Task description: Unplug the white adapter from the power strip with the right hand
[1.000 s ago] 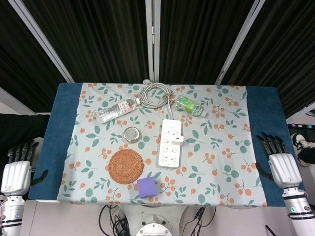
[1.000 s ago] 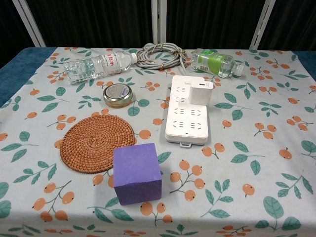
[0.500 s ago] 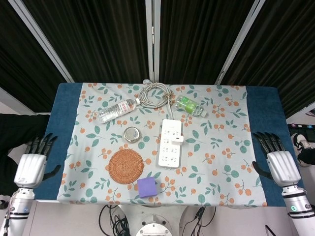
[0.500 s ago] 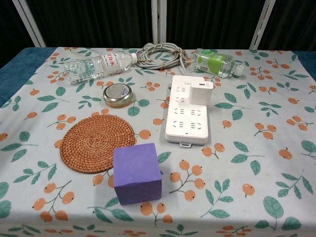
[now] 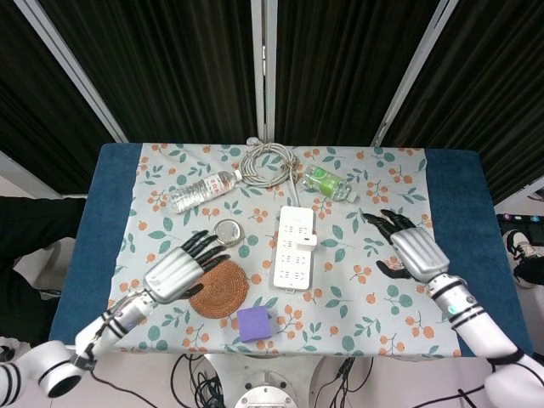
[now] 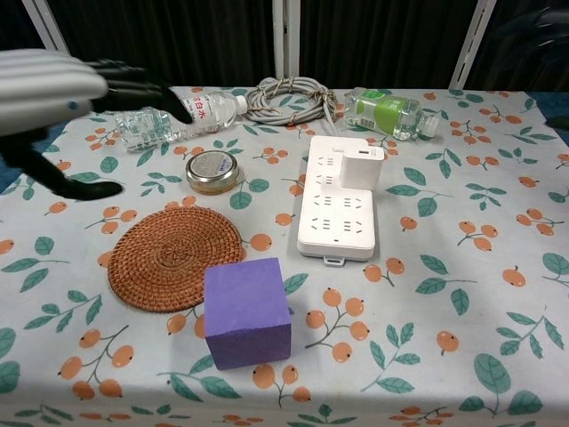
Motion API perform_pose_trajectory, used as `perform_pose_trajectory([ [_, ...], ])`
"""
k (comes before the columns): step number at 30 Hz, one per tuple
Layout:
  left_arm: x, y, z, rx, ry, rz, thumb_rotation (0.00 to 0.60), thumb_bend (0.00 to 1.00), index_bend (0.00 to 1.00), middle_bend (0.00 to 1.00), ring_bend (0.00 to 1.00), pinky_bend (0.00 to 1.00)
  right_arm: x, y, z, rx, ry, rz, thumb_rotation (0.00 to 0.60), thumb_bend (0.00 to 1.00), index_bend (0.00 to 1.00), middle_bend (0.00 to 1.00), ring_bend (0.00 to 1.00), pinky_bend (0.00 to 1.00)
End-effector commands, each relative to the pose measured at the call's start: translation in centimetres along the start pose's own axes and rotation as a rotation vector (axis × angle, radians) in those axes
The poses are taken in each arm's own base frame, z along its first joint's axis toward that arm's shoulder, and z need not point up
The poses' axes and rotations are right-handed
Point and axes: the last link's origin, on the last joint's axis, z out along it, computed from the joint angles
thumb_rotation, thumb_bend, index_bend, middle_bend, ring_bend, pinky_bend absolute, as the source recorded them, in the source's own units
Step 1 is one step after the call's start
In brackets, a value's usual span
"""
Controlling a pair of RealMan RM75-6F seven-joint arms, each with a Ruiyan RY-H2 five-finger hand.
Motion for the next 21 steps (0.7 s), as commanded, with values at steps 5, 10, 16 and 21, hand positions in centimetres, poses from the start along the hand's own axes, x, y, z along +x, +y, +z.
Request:
perform_pose_trajectory([
  [5, -2.6, 3.1, 6.0, -0.148, -0.074, 0.012, 0.600, 0.33, 0.16, 0.13, 0.01, 0.09, -1.9, -5.1, 7.1, 0.081, -0.117, -0.071, 0.600, 0.26, 0.04, 0.21, 0.05, 0.20],
  [10, -4.2, 4.0, 8.0, -0.163, -0.119, -0.002, 0.600, 0.34, 0.16, 0.13, 0.01, 0.09, -3.8, -6.6, 9.4, 0.086, -0.138, -0.151, 0.600, 0.26, 0.08, 0.23, 0.07, 0.23],
  [16, -5.0, 4.9, 9.6, -0.173, -0.126, -0.022, 0.600, 0.34, 0.16, 0.13, 0.01, 0.09, -5.3, -7.4, 10.8, 0.075, -0.144, -0.221, 0.600, 0.26, 0.09, 0.24, 0.09, 0.25],
  [21, -5.4, 5.8, 10.2, -0.192, -0.135, -0.031, 0.600, 0.33, 0.16, 0.13, 0.01, 0.09, -6.2, -7.9, 11.8, 0.071, -0.155, -0.265, 0.600, 0.26, 0.09, 0.24, 0.09, 0.26],
])
